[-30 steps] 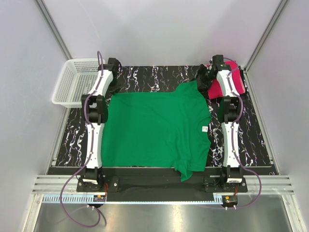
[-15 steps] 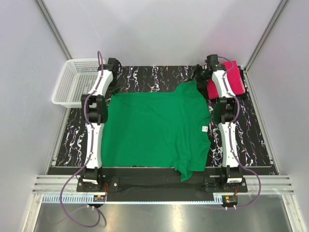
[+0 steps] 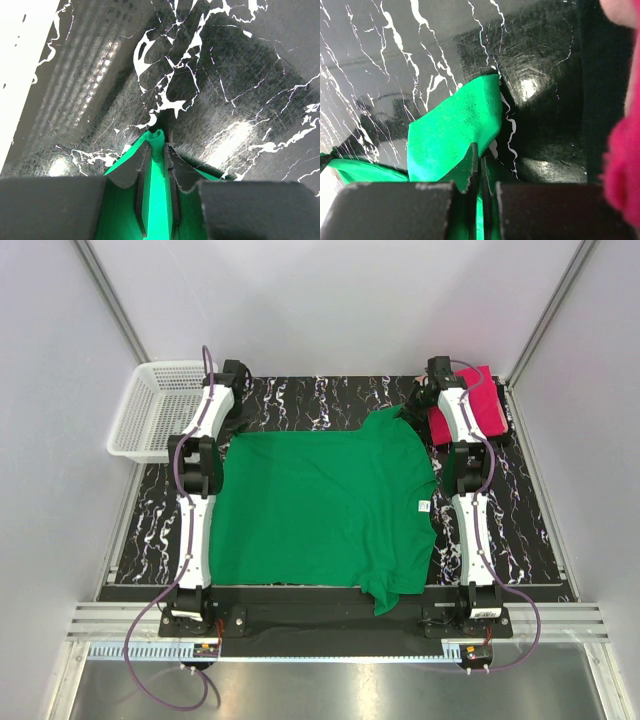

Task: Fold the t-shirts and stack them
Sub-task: Fold the tshirt

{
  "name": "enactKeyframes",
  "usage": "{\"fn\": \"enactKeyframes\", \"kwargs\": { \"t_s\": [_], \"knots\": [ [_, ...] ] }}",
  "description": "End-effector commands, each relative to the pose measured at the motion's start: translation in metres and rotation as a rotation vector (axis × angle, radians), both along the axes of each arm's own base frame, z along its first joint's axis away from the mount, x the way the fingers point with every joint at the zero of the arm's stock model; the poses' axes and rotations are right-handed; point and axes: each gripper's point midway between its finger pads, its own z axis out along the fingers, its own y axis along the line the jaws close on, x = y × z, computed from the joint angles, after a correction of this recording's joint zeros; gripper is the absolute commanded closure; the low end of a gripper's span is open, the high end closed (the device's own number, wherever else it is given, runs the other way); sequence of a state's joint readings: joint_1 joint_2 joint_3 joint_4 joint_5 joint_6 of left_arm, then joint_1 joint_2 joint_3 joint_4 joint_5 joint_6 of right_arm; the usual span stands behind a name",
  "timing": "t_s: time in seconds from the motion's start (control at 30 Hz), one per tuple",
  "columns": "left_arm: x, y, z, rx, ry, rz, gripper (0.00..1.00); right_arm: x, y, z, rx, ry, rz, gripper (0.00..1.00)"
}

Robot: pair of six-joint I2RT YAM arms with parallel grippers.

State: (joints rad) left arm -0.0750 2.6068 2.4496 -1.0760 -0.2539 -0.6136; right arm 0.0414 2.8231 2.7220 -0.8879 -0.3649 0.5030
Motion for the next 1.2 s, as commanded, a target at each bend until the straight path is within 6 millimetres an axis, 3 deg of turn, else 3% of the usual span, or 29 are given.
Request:
{"fn": "enactKeyframes", "kwargs": {
  "t_s": [0.0, 0.33, 0.93, 1.17],
  "knots": [
    [0.007, -0.005, 0.013, -0.032, -0.045, -0.016, 0.83, 0.005, -0.005, 0.006, -0.045, -0.036, 0.004, 1.0],
    [0.01, -0.005, 0.032, -0.037, -0.083, -0.022, 0.88, 0.011, -0.009, 0.046, -0.092, -0.121, 0.012, 1.0],
    [0.006, -0.004, 0.088, -0.008, -0.174, -0.043, 0.93, 0.009, -0.009, 0.112, -0.105, -0.229, 0.024, 1.0],
    [0.001, -0.003, 0.096, -0.006, -0.179, -0.049, 0.93, 0.005, -0.011, 0.132, -0.117, -0.253, 0.024, 1.0]
  ]
}}
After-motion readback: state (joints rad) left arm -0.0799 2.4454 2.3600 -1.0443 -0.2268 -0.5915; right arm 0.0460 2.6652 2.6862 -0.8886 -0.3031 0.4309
